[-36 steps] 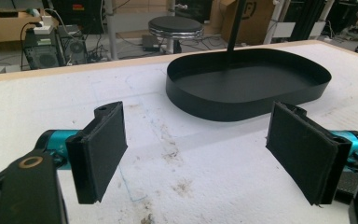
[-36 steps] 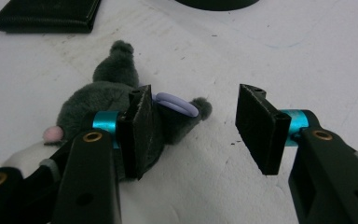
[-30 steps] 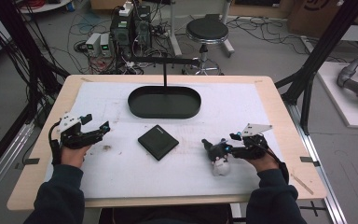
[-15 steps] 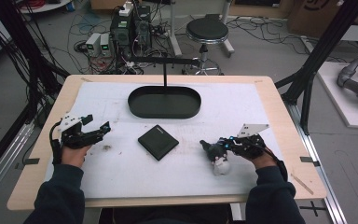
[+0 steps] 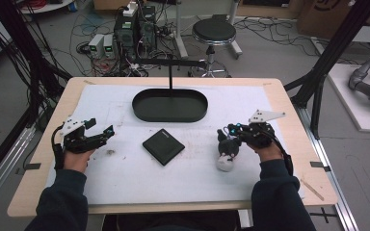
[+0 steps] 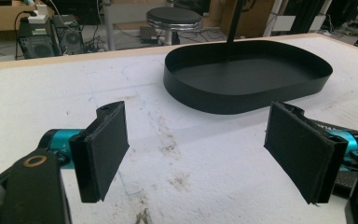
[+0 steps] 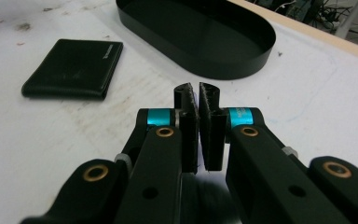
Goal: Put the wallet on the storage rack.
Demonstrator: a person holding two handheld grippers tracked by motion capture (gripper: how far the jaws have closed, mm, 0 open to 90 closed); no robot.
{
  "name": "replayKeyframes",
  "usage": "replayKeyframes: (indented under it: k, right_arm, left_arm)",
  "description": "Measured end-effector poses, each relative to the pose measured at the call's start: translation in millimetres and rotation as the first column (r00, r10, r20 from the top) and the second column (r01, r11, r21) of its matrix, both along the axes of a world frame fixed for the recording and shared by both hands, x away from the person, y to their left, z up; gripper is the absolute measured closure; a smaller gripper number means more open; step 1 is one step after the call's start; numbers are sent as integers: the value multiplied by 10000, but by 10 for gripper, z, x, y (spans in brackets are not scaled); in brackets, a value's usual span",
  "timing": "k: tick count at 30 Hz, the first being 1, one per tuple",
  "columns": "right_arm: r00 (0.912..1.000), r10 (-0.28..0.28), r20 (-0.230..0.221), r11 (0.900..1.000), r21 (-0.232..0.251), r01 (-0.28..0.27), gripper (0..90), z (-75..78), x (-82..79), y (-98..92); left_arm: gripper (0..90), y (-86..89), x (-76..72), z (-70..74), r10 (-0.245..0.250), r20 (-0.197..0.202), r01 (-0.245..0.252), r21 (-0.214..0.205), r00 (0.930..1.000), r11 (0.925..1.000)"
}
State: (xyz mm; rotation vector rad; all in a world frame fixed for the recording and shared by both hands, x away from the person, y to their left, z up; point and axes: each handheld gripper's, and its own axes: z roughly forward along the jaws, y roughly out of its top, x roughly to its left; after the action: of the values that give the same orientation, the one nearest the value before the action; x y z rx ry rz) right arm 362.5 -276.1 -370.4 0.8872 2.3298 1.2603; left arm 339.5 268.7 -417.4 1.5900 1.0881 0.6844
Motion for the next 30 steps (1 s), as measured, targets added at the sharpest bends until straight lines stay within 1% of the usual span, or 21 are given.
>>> replayKeyframes:
  k: [1,2,3,4,5,7,8,9,10,11,14,16,18,21,23,24,26,27,28,29,30]
  right_arm:
    - [10000,42,17,10000,-36,-42,883,39,27,32]
    - [10000,42,17,10000,-36,-42,883,39,27,32]
    - [9999,119,24,9998,-178,-119,884,123,74,95]
    - [9999,119,24,9998,-178,-119,884,123,74,95]
    - [9997,238,86,9992,-317,-235,884,198,109,147]
    - [9997,219,65,9993,-301,-217,884,227,117,168]
    - [9996,267,133,9995,-191,-265,884,253,131,179]
    - [9994,293,169,9995,73,-294,884,278,150,186]
    - [9994,278,198,9993,225,-282,884,290,161,188]
    - [9994,278,198,9993,225,-282,884,290,161,188]
    - [9996,213,181,9969,749,-226,885,327,203,191]
    - [9996,144,241,9953,952,-167,885,372,276,207]
    - [9997,115,205,9946,1032,-135,885,392,300,219]
    - [9994,91,323,9939,1093,-126,885,460,403,272]
    - [9994,87,346,9923,1233,-129,885,513,487,320]
    - [9994,74,347,9927,1203,-116,885,544,530,351]
    - [9990,142,426,9913,1299,-196,885,595,630,419]
    - [9986,208,479,9917,1259,-267,885,649,730,508]
    - [9986,208,479,9917,1259,-267,885,649,730,508]
    - [9985,244,490,9902,1365,-309,885,673,785,547]
    - [9985,238,490,9904,1351,-303,885,709,854,599]
  left_arm:
    - [212,3,0,1,-9,-7,9,-1,10000,10000]
    - [212,7,0,1,-2,-3,2,16,10000,10000]
    - [212,9,1,0,6,-4,-6,3,10000,10000]
    - [212,11,2,-1,11,-17,-11,-13,10000,10000]
    - [212,14,2,-1,13,-17,-13,5,10000,10000]
    - [212,15,1,0,-2,-11,2,15,10000,10000]
    - [212,14,1,0,-3,-8,3,10,10000,10000]
    - [212,12,0,-2,0,-17,0,0,10000,10000]
    - [212,12,0,-2,0,-17,0,0,10000,10000]
    - [212,11,0,-3,-4,-22,4,-5,10000,10000]
    - [212,8,-1,0,3,-2,-3,24,10000,10000]
    - [213,6,0,-1,9,11,-9,32,10000,10000]
    - [213,2,2,-3,2,-8,-2,1,10000,10000]
    - [214,5,4,-4,2,-1,-2,35,10000,10000]
    - [214,6,4,-5,10,-13,-10,19,10000,10000]
    - [214,8,5,-5,0,-9,0,14,10000,10000]
    - [214,13,6,-7,-5,-31,5,16,10000,10000]
    - [214,14,7,-7,4,-35,-4,23,10000,10000]
    - [214,15,8,-9,7,-26,-7,4,10000,10000]
    - [214,18,6,-8,9,-29,-9,2,10000,10000]
    - [214,18,4,-8,12,-21,-12,8,10000,10000]
